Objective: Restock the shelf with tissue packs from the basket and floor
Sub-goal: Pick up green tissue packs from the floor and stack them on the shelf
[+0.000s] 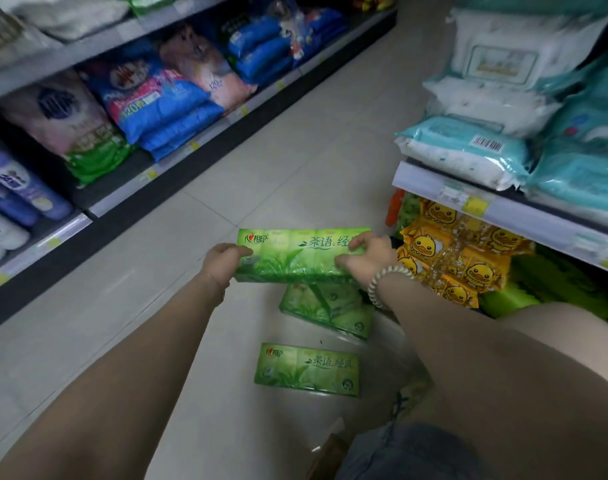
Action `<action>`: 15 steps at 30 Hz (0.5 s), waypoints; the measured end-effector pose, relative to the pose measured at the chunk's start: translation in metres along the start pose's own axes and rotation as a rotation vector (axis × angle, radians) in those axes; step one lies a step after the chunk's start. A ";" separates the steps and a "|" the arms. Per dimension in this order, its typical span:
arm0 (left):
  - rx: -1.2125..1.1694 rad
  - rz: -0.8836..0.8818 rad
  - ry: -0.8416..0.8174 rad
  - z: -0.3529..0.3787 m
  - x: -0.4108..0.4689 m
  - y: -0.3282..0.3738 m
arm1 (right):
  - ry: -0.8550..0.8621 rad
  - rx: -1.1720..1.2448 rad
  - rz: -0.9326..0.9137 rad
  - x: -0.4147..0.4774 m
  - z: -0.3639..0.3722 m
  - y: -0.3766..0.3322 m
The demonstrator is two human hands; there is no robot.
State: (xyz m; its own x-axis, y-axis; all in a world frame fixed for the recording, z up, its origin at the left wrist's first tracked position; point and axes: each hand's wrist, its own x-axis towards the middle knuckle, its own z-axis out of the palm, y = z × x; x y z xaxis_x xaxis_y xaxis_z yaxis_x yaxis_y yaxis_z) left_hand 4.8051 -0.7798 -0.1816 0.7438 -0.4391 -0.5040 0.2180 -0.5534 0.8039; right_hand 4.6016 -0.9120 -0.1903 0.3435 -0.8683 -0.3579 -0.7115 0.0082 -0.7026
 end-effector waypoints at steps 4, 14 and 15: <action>-0.066 0.125 0.030 -0.007 -0.017 0.028 | 0.064 -0.122 -0.161 -0.019 -0.016 -0.017; -0.059 0.426 0.055 -0.021 -0.050 0.087 | 0.229 -0.155 -0.399 -0.043 -0.053 -0.051; -0.068 0.443 0.065 -0.024 -0.051 0.091 | 0.238 -0.152 -0.425 -0.045 -0.057 -0.054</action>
State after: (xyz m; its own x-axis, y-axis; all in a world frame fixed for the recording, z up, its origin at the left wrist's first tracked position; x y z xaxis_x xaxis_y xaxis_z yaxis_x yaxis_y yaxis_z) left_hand 4.8018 -0.7910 -0.0754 0.8125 -0.5764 -0.0878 -0.0909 -0.2740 0.9574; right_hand 4.5898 -0.9022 -0.1008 0.4853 -0.8683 0.1020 -0.6267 -0.4269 -0.6519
